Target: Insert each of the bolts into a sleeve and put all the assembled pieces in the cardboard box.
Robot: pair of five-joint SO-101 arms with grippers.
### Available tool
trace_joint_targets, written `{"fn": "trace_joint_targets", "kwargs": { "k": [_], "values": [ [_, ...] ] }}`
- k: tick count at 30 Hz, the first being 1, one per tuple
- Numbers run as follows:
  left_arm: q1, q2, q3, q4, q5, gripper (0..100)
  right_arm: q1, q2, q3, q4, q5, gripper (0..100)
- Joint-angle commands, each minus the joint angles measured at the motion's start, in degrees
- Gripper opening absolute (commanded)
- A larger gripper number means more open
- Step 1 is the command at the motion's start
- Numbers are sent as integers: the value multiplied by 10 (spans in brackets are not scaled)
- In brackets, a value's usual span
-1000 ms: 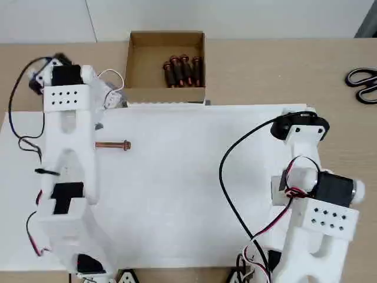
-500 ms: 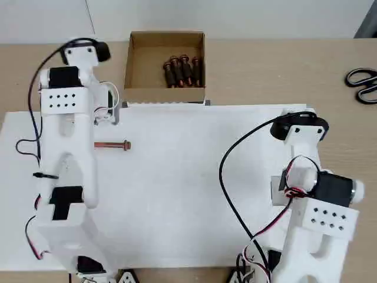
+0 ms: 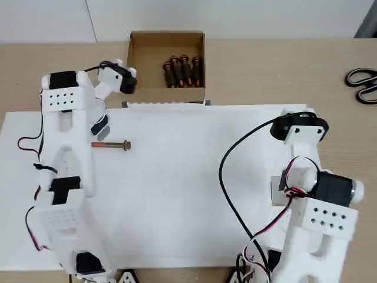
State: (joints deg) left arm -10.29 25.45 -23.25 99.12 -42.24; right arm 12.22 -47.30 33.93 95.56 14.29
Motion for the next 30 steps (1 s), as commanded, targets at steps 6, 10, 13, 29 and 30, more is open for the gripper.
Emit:
{"fn": "trace_joint_targets", "kwargs": {
  "k": [6, 10, 13, 29, 30],
  "values": [
    [36, -4, -26, 12, -138, 58, 5, -8, -3, -14, 0, 5],
    [41, -1, -27, 12, -181, 58, 7, -8, -3, -13, 0, 4],
    [41, 0, -25, 12, -215, 58, 6, -8, -3, -13, 0, 4],
    [51, 62, -50, 12, -241, 62, 7, -7, -3, -12, 0, 4],
    [51, 62, -49, 12, -247, 62, 7, -7, -3, -13, 0, 4]
  ]
}}
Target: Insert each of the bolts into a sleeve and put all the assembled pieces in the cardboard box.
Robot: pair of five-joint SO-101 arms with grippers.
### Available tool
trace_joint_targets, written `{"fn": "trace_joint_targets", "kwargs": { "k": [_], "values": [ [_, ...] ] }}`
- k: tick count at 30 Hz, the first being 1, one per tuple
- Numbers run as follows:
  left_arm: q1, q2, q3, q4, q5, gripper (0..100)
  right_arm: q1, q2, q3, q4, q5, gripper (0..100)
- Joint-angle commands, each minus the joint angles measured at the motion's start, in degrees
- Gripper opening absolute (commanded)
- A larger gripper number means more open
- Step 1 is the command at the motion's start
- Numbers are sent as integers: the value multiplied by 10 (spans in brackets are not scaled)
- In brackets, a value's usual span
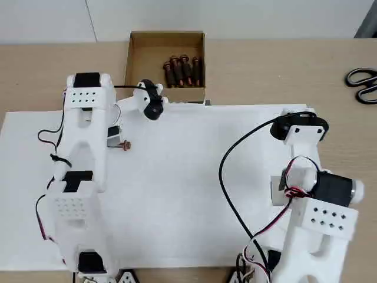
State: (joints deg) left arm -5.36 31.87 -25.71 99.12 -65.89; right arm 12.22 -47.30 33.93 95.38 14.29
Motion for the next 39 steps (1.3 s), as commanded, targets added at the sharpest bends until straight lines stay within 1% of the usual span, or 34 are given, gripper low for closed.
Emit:
{"fn": "trace_joint_targets", "kwargs": {
  "k": [1, 6, 33, 37, 39],
  "values": [
    [3, -3, -23, 12, -13, 62, 7, -7, -3, -11, 0, 4],
    [11, 11, -15, 12, -14, 62, 7, -7, -3, -11, 0, 4],
    [7, 133, -32, 11, -28, 62, 8, -7, -3, -11, 0, 4],
    [7, 140, -35, 11, -27, 57, 8, -7, -3, -11, 0, 4],
    [7, 140, -34, 11, -26, 36, 8, -7, -3, -11, 0, 4]
  ]
}}
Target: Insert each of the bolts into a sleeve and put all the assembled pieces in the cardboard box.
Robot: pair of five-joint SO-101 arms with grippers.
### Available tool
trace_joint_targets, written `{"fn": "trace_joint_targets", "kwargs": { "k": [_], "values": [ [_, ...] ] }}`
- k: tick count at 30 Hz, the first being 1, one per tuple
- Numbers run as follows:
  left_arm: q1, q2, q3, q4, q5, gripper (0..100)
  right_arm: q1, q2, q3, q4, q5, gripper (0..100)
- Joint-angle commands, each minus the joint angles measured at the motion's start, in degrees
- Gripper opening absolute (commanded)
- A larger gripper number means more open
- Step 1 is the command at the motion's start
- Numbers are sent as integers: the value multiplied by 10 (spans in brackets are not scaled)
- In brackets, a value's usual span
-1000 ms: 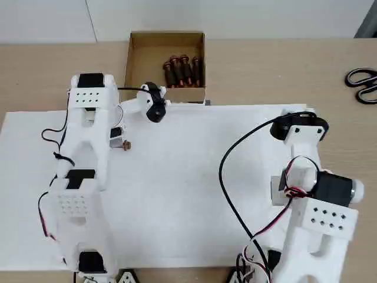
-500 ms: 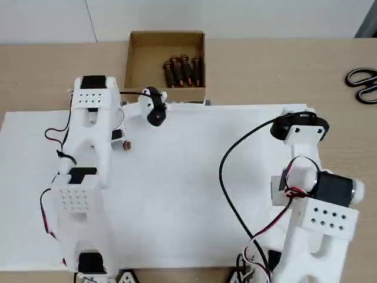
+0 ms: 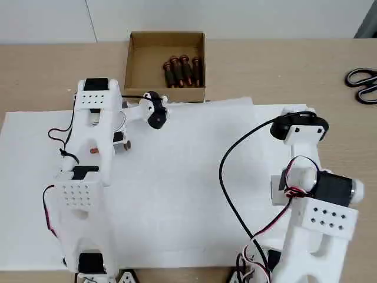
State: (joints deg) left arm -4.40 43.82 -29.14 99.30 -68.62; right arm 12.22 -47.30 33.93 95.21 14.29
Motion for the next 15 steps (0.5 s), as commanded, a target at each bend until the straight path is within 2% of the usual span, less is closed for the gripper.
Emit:
{"fn": "trace_joint_targets", "kwargs": {
  "k": [1, 6, 15],
  "values": [
    [-3, 18, 0, 10, 2, 17, 8, -7, -3, -9, 0, 4],
    [-4, 15, -19, 10, 9, 6, 8, -7, -3, -9, 0, 4],
    [-8, -5, -191, 11, 136, 6, 5, -12, -4, -5, 0, 4]
  ]
}}
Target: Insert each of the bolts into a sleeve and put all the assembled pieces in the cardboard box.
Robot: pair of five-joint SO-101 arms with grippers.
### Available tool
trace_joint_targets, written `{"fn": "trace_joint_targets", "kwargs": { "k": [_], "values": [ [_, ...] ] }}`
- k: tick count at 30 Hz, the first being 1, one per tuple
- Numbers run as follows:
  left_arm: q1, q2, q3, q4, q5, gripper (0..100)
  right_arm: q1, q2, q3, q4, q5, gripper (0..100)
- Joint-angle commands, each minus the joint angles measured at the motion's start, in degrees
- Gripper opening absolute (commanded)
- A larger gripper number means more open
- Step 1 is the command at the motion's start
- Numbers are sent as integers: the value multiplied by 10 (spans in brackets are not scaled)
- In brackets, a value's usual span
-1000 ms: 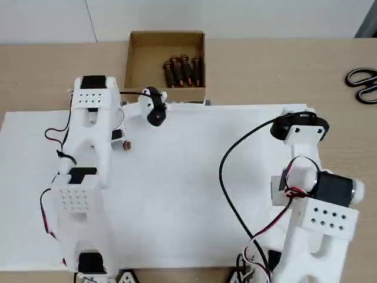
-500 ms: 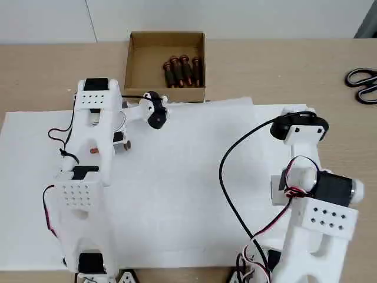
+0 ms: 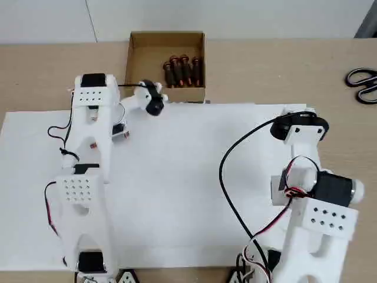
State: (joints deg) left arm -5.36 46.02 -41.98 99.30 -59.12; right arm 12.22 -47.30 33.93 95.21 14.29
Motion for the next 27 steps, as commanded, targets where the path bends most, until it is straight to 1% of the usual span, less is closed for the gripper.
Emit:
{"fn": "trace_joint_targets", "kwargs": {
  "k": [1, 5, 8, 11, 17, 18, 23, 27],
  "values": [
    [4, -44, -73, 11, 69, 6, 4, -13, -4, -5, 0, 4],
    [22, -124, -71, 11, 179, 6, 4, -13, -5, -5, -1, 4],
    [32, -187, -49, 11, 236, 6, 4, -14, -8, -4, -1, 4],
    [38, -251, -11, 11, 266, 6, 4, -14, -35, 4, -1, 5],
    [42, -384, 77, 10, 272, 6, 4, -14, -133, 4, -1, 4],
    [42, -405, 90, 9, 283, 6, 4, -14, -143, 4, -1, 4],
    [40, -527, 138, 10, 440, 6, 7, -38, -170, 9, -1, 4],
    [43, -642, 217, 10, 516, 6, -3, -124, -158, 4, -1, 4]
  ]
}}
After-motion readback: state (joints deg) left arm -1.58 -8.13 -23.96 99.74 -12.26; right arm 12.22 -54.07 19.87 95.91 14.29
